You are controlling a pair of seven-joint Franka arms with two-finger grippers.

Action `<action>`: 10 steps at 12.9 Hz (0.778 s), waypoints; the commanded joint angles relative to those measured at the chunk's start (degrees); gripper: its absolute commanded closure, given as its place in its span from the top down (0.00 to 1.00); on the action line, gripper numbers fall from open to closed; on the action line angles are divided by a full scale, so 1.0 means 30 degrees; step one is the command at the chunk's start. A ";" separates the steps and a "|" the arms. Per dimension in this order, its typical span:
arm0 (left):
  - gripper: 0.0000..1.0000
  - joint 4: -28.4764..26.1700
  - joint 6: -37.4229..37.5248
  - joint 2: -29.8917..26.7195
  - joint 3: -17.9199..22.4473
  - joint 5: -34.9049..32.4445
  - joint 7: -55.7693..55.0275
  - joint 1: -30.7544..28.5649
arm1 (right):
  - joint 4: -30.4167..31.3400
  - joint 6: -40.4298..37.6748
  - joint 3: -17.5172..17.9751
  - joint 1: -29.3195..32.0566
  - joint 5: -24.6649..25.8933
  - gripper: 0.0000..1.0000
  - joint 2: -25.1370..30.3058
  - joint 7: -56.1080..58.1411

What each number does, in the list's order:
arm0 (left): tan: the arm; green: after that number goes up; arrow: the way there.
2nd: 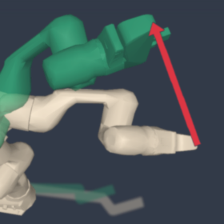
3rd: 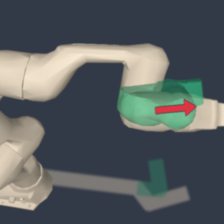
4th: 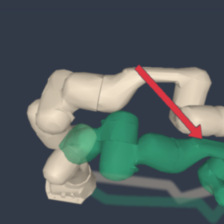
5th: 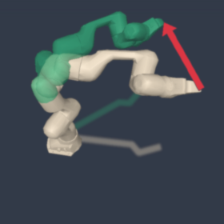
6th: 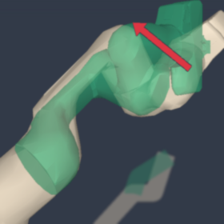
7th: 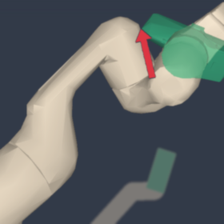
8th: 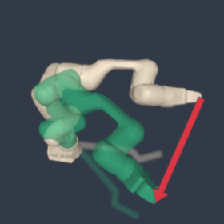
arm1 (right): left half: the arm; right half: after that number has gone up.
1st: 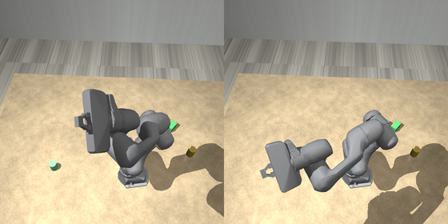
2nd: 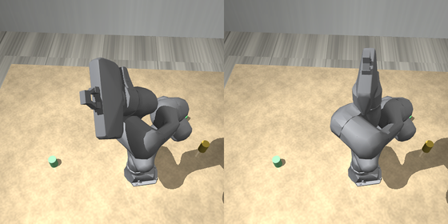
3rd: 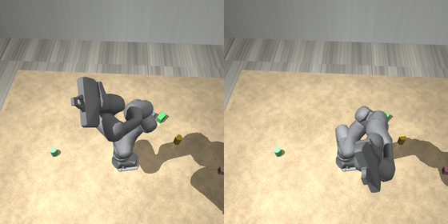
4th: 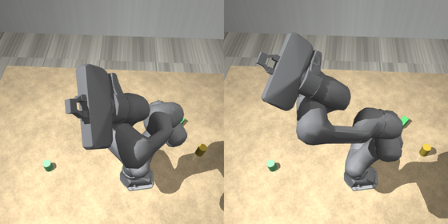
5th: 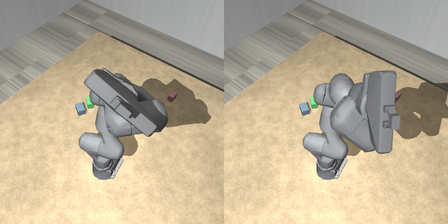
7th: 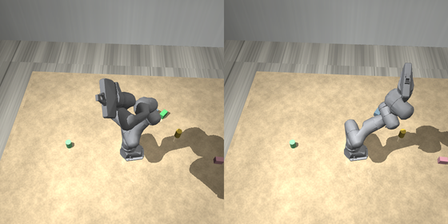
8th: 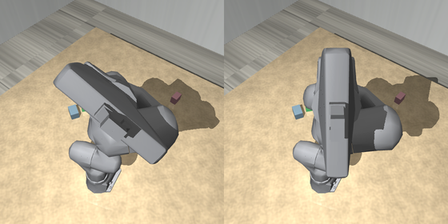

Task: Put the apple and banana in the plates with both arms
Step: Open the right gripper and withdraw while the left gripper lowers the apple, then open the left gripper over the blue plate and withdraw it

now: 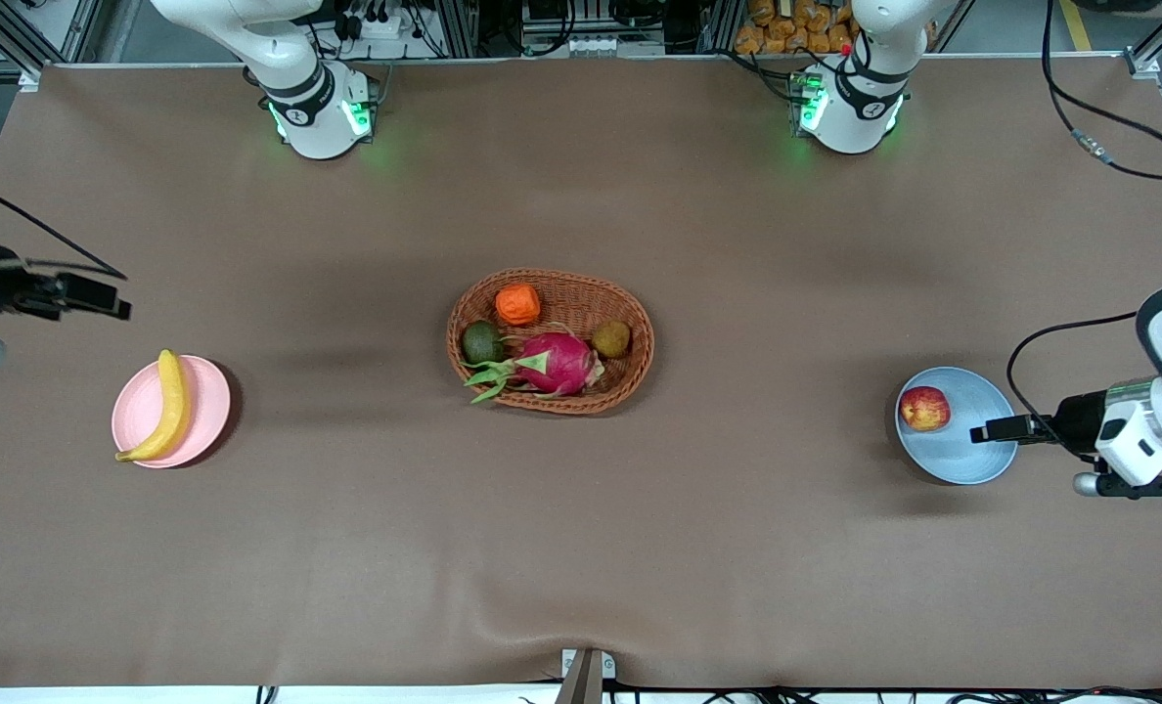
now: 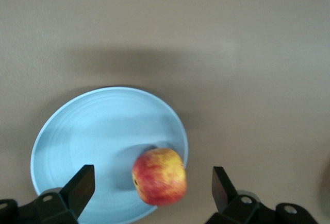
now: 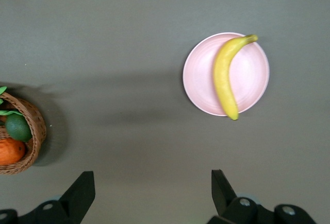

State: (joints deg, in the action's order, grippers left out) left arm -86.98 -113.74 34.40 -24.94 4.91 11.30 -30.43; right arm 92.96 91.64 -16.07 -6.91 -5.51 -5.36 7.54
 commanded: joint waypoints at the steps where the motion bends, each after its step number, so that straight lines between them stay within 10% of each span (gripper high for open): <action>1: 1.00 -0.0392 0.1405 -0.2611 0.0169 -0.0258 -0.0103 0.0562 | -0.0131 -0.0281 0.0141 -0.0011 0.0664 1.00 0.0615 -0.0345; 4: 1.00 -0.0421 0.2987 -0.5306 0.0169 -0.0784 -0.0659 0.0826 | -0.1540 -0.2007 0.0432 0.0454 0.0490 1.00 0.0643 -0.0345; 10: 1.00 0.1151 0.6438 -0.7922 -0.0417 -0.1398 -0.2008 0.0884 | -0.1454 -0.3418 0.4975 0.4443 0.0605 1.00 0.2168 -0.0374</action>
State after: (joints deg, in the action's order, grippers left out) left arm -86.41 -98.85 11.84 -25.90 3.12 6.40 -27.95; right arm 88.10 82.16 -3.63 4.09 -5.07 -0.07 7.31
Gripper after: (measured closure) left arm 0.000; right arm 0.000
